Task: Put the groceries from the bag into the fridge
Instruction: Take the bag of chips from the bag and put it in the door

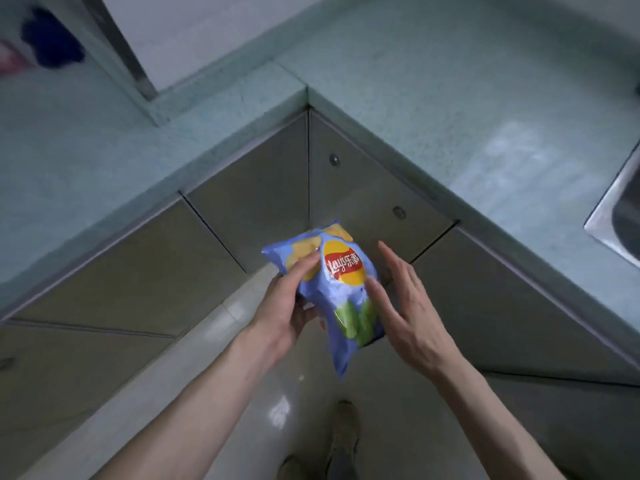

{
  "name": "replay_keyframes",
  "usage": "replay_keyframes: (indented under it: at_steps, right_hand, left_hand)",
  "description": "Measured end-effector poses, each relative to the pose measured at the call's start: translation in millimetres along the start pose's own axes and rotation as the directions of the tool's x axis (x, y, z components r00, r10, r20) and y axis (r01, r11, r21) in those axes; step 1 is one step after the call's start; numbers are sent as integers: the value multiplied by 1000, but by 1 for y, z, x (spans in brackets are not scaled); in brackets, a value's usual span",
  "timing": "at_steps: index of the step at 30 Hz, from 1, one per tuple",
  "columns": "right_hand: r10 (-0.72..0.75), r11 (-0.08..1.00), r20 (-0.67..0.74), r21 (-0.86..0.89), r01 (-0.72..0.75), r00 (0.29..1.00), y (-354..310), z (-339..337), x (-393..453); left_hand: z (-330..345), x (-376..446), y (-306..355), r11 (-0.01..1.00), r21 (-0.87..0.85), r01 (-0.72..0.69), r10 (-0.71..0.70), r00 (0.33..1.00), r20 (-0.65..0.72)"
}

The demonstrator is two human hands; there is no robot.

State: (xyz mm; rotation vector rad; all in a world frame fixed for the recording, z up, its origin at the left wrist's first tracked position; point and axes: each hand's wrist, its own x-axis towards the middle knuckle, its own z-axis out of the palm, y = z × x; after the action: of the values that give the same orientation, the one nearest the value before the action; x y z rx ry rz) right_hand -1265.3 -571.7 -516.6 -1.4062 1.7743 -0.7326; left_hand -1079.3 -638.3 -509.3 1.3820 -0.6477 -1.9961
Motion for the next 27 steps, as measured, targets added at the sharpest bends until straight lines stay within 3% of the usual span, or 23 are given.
replay_keyframes:
  at_steps: [4, 7, 11, 13, 22, 27]
  right_hand:
    - [74, 977, 80, 194, -89, 994, -73, -35, -7]
    - [48, 950, 170, 296, -98, 984, -125, -56, -20]
    - [44, 842, 360, 488, -228, 932, -190, -67, -52]
    - [23, 810, 386, 533, -243, 922, -212, -66, -69]
    - [-81, 860, 328, 500, -101, 941, -295, -55, -112]
    - [-208, 896, 427, 444, -3, 880, -337, -42, -110]
  left_hand:
    - [7, -72, 57, 997, -73, -17, 20, 999, 45]
    - [8, -127, 86, 992, -123, -31, 42, 995, 88]
    - [6, -186, 111, 976, -211, -48, 73, 991, 109]
    - [6, -213, 121, 970, -237, -58, 82, 993, 91]
    - [-7, -319, 139, 953, -205, -225, 210, 973, -93]
    - [-12, -361, 147, 922, -145, -358, 322, 920, -223]
